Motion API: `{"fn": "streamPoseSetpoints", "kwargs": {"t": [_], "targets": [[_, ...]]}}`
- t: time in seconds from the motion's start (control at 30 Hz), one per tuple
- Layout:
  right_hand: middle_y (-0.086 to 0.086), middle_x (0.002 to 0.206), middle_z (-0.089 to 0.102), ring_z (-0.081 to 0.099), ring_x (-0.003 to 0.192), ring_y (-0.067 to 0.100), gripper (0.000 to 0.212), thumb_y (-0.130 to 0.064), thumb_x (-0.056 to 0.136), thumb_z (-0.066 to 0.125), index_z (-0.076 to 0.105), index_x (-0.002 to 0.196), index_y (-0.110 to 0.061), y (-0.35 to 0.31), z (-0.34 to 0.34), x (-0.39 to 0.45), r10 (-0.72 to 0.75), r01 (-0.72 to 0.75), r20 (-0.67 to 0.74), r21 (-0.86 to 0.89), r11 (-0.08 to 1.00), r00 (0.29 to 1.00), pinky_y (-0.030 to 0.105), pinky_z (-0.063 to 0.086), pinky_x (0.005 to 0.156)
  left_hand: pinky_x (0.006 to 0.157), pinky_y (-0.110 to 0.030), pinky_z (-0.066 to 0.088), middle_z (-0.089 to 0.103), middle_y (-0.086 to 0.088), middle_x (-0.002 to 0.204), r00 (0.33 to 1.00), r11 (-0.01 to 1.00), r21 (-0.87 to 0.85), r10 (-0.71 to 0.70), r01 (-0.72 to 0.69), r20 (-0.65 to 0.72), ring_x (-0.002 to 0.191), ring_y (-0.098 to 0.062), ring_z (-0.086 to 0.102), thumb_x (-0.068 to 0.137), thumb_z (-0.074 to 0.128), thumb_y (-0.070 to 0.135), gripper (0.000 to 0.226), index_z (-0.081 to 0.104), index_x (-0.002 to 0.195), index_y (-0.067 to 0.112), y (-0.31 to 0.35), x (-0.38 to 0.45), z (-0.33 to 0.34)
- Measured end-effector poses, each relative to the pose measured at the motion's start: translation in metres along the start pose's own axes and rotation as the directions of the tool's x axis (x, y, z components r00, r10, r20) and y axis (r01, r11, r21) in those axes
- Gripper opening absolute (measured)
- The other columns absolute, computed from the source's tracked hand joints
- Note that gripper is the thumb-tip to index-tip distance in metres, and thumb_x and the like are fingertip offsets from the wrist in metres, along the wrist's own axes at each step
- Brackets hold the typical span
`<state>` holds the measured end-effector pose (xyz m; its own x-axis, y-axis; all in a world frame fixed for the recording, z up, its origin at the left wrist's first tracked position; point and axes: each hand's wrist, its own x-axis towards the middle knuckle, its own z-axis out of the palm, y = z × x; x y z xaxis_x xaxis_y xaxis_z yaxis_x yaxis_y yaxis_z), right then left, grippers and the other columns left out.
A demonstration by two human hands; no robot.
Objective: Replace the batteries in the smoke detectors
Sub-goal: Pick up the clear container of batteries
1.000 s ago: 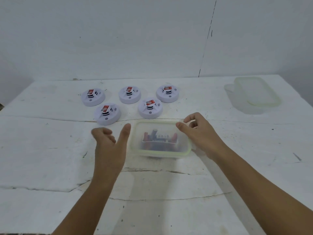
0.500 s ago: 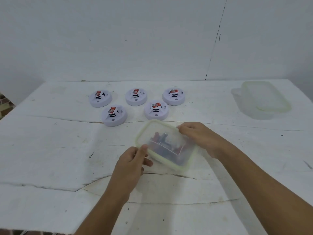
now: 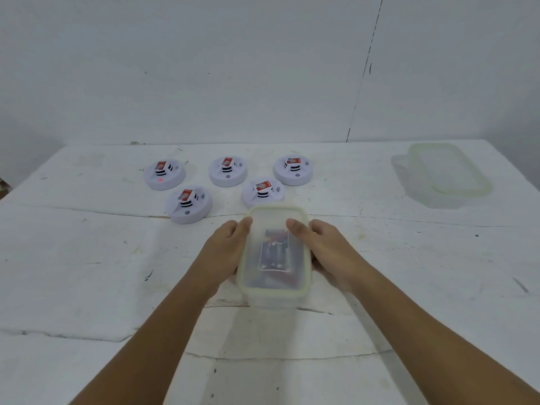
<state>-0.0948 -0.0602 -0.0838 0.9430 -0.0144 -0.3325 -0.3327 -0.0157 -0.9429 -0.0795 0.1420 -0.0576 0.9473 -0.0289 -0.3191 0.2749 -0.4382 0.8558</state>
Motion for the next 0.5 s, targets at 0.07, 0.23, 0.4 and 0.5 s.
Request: {"fn": "streamPoseSetpoints", "kwargs": {"t": [0.07, 0.23, 0.4, 0.5], "targets": [[0.004, 0.078, 0.055, 0.055, 0.060, 0.014, 0.053, -0.059, 0.087, 0.076, 0.051, 0.093, -0.013, 0.0041, 0.0015, -0.0001, -0.026, 0.027, -0.040, 0.026, 0.999, 0.999, 0.025, 0.047, 0.052, 0.069, -0.033, 0.048, 0.066, -0.003, 0.091, 1.000, 0.998, 0.064, -0.029, 0.028, 0.010, 0.079, -0.019, 0.060, 0.104, 0.031, 0.066, 0.064, 0.065, 0.102, 0.012, -0.0006, -0.0042, 0.0015], [-0.001, 0.069, 0.057, 0.054, 0.056, 0.011, 0.050, -0.056, 0.087, 0.077, 0.051, 0.091, -0.013, 0.0053, 0.0003, 0.0035, -0.036, 0.037, -0.021, 0.035, 0.999, 0.999, 0.024, 0.044, 0.051, 0.070, -0.032, 0.051, 0.075, -0.003, 0.096, 0.996, 0.996, -0.007, -0.086, 0.086, 0.019, 0.085, -0.018, 0.069, 0.099, 0.032, 0.073, 0.060, 0.068, 0.092, 0.025, -0.0005, -0.0081, 0.0060], [0.006, 0.080, 0.062, 0.058, 0.064, 0.017, 0.053, -0.060, 0.083, 0.079, 0.055, 0.092, -0.013, 0.0073, 0.0007, 0.0043, -0.034, 0.035, -0.019, 0.057, 0.998, 0.999, 0.029, 0.046, 0.056, 0.075, -0.034, 0.056, 0.081, -0.003, 0.094, 0.986, 0.984, -0.142, -0.088, 0.108, 0.138, 0.089, -0.026, 0.078, 0.094, 0.045, 0.075, 0.064, 0.079, 0.104, 0.022, -0.0056, -0.0068, 0.0012], [0.006, 0.080, 0.061, 0.056, 0.064, 0.017, 0.054, -0.060, 0.082, 0.080, 0.053, 0.090, -0.014, 0.0072, 0.0009, 0.0049, -0.029, 0.031, -0.021, 0.064, 0.997, 0.999, 0.029, 0.045, 0.055, 0.080, -0.040, 0.060, 0.081, -0.004, 0.097, 0.985, 0.973, -0.189, -0.104, 0.129, 0.138, 0.090, -0.028, 0.078, 0.094, 0.051, 0.072, 0.058, 0.078, 0.106, 0.021, -0.0069, -0.0044, 0.0008]]}}
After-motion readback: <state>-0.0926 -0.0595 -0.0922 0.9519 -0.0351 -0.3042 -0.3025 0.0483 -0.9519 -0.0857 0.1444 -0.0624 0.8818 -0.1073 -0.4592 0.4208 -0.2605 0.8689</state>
